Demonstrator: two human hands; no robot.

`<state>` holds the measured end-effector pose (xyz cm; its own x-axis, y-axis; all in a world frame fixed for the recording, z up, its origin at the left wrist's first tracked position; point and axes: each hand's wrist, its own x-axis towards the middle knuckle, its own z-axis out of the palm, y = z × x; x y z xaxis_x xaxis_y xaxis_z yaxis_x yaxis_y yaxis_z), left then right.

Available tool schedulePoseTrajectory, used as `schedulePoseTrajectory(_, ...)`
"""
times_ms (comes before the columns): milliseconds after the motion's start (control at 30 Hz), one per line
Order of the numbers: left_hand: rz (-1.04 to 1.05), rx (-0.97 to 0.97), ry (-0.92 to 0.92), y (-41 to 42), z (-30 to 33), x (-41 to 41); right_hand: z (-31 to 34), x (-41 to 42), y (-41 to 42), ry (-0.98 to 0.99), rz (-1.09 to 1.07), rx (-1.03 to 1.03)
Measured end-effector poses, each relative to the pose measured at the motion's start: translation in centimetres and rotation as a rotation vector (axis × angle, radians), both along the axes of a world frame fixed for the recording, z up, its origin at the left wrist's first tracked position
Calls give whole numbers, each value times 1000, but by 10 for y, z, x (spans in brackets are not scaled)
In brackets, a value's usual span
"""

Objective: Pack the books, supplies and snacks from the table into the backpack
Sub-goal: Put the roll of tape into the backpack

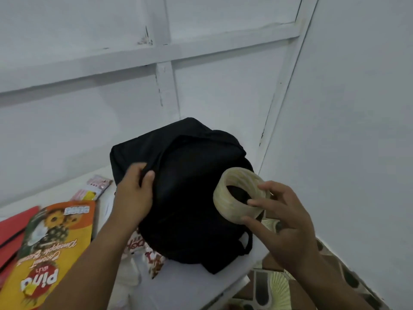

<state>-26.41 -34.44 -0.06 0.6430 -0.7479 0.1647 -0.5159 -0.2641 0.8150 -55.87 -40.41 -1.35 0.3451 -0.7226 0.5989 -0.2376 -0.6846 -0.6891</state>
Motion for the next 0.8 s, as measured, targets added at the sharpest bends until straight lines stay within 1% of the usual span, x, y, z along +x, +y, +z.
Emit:
schedulePoseTrajectory(33, -5, -49, 32, 0, 8, 1, -2, 3, 0, -3, 30, 6)
schedulePoseTrajectory(67, -34, -87, 24, -1, 16, 3, -5, 7, -1, 2, 61, 20)
schedulePoseTrajectory(133, -120, -147, -60, -3, 26, 10, -11, 17, -4, 37, 122, 54)
schedulePoseTrajectory(200, -165, -151, -101, -5, 33, 18, -18, 33, -8, 85, 189, 102)
schedulePoseTrajectory(233, -174, -133, -88, -7, 38, 21, -22, 42, -11, 110, 226, 129)
schedulePoseTrajectory(300, -201, -38, -56, -7, 46, 25, -28, 64, -17, 147, 296, 192)
schedulePoseTrajectory(333, -230, 53, -73, -6, 49, 28, -31, 76, -19, 155, 323, 222)
schedulePoseTrajectory(400, -292, 261, -217, -4, 52, 33, -36, 99, -24, 163, 361, 254)
schedulePoseTrajectory(433, -306, 318, -308, -4, 52, 35, -39, 109, -26, 173, 376, 246)
schedulePoseTrajectory(467, -304, 324, -367, -5, 53, 37, -44, 120, -29, 190, 389, 231)
schedulePoseTrajectory(533, -243, 237, -439, -5, 57, 41, -54, 140, -34, 210, 421, 258)
schedulePoseTrajectory(600, -181, 122, -513, -5, 65, 44, -59, 156, -38, 156, 429, 363)
schedulePoseTrajectory(633, -157, 79, -529, -5, 68, 44, -59, 163, -39, 124, 392, 397)
schedulePoseTrajectory(667, -136, 53, -534, -4, 70, 44, -58, 168, -41, 116, 325, 392)
schedulePoseTrajectory(733, -99, 36, -520, -3, 71, 43, -55, 173, -46, 191, 179, 311)
schedulePoseTrajectory(767, -79, 35, -512, -2, 69, 43, -54, 174, -46, 220, 154, 274)
schedulePoseTrajectory(800, -66, 42, -508, -1, 68, 44, -55, 174, -46, 231, 174, 232)
